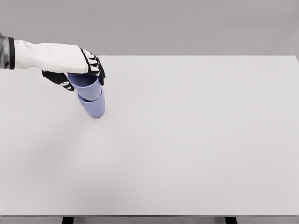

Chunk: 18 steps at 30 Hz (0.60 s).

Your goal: Place the right cup on the left cup with left arm

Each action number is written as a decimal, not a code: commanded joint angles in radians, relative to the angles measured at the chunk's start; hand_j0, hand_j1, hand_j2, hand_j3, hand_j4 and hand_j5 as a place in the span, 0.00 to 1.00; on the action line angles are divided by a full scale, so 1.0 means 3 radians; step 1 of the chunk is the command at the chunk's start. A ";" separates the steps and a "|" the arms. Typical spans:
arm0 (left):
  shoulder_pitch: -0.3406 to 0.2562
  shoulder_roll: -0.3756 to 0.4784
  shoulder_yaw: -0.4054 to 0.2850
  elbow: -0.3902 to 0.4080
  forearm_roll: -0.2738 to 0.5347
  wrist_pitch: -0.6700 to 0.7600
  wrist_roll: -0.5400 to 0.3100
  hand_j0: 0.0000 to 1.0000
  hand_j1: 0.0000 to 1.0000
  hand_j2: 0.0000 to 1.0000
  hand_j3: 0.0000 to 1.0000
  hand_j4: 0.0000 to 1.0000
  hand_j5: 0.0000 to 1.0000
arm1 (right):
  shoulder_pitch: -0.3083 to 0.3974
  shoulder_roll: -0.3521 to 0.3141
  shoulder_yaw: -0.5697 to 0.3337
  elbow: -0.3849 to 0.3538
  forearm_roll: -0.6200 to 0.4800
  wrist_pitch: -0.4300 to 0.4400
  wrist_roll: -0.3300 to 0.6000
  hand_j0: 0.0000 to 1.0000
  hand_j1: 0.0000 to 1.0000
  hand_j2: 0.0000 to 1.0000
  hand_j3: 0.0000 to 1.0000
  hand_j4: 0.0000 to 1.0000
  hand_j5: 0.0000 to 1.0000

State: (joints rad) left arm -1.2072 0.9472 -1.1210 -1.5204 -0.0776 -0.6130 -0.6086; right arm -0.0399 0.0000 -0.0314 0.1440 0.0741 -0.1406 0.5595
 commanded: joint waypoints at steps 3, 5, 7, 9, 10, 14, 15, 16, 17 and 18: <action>0.0000 0.0013 0.0004 0.0001 0.0008 0.0007 0.0009 0.62 0.62 0.62 0.62 0.62 0.62 | 0.0000 0.0000 -0.0003 0.0001 0.0003 -0.0002 0.0001 1.00 1.00 1.00 1.00 1.00 1.00; 0.0000 0.0023 0.0004 0.0006 0.0008 0.0007 0.0009 0.60 0.60 0.60 0.60 0.60 0.60 | 0.0000 0.0000 0.0002 0.0001 0.0003 -0.0002 0.0001 1.00 1.00 1.00 1.00 1.00 1.00; 0.0000 0.0018 0.0004 0.0057 0.0003 0.0007 0.0009 0.60 0.60 0.60 0.60 0.60 0.60 | 0.0000 0.0000 0.0002 0.0001 0.0003 -0.0002 0.0001 1.00 1.00 1.00 1.00 1.00 1.00; -0.0005 -0.0003 0.0004 0.0108 -0.0007 0.0007 0.0009 0.60 0.60 0.60 0.60 0.60 0.60 | 0.0000 0.0000 -0.0003 0.0001 0.0003 -0.0002 0.0001 1.00 1.00 1.00 1.00 1.00 1.00; -0.0005 -0.0018 0.0004 0.0128 -0.0012 0.0007 0.0004 0.60 0.60 0.60 0.60 0.60 0.60 | 0.0000 0.0000 -0.0003 0.0001 0.0003 -0.0002 0.0001 1.00 1.00 1.00 1.00 1.00 1.00; 0.0000 -0.0079 -0.0001 0.0185 -0.0033 0.0007 0.0004 0.60 0.60 0.60 0.60 0.60 0.60 | 0.0000 0.0000 -0.0003 0.0001 0.0003 0.0003 0.0001 1.00 1.00 1.00 1.00 1.00 1.00; 0.0025 -0.0100 -0.0022 0.0200 -0.0074 0.0007 0.0009 0.60 0.60 0.60 0.60 0.60 0.60 | -0.0005 0.0000 0.0002 0.0001 0.0003 -0.0002 0.0001 1.00 1.00 1.00 1.00 1.00 1.00; 0.0046 -0.0120 -0.0027 0.0205 -0.0079 0.0007 0.0009 0.60 0.60 0.60 0.60 0.60 0.60 | 0.0000 0.0000 0.0002 0.0001 0.0003 -0.0002 0.0001 1.00 1.00 1.00 1.00 1.00 1.00; 0.0051 -0.0125 -0.0027 0.0205 -0.0079 0.0007 0.0009 0.60 0.60 0.60 0.60 0.60 0.60 | 0.0000 0.0000 0.0002 0.0001 0.0003 -0.0002 0.0001 1.00 1.00 1.00 1.00 1.00 1.00; 0.0072 -0.0125 -0.0027 0.0210 -0.0084 0.0007 0.0009 0.60 0.60 0.60 0.60 0.60 0.60 | 0.0000 0.0000 0.0002 0.0001 0.0003 -0.0002 0.0001 1.00 1.00 1.00 1.00 1.00 1.00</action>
State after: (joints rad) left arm -1.1827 0.9155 -1.1286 -1.4627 -0.1015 -0.6136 -0.6053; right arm -0.0399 0.0000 -0.0315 0.1440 0.0741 -0.1405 0.5595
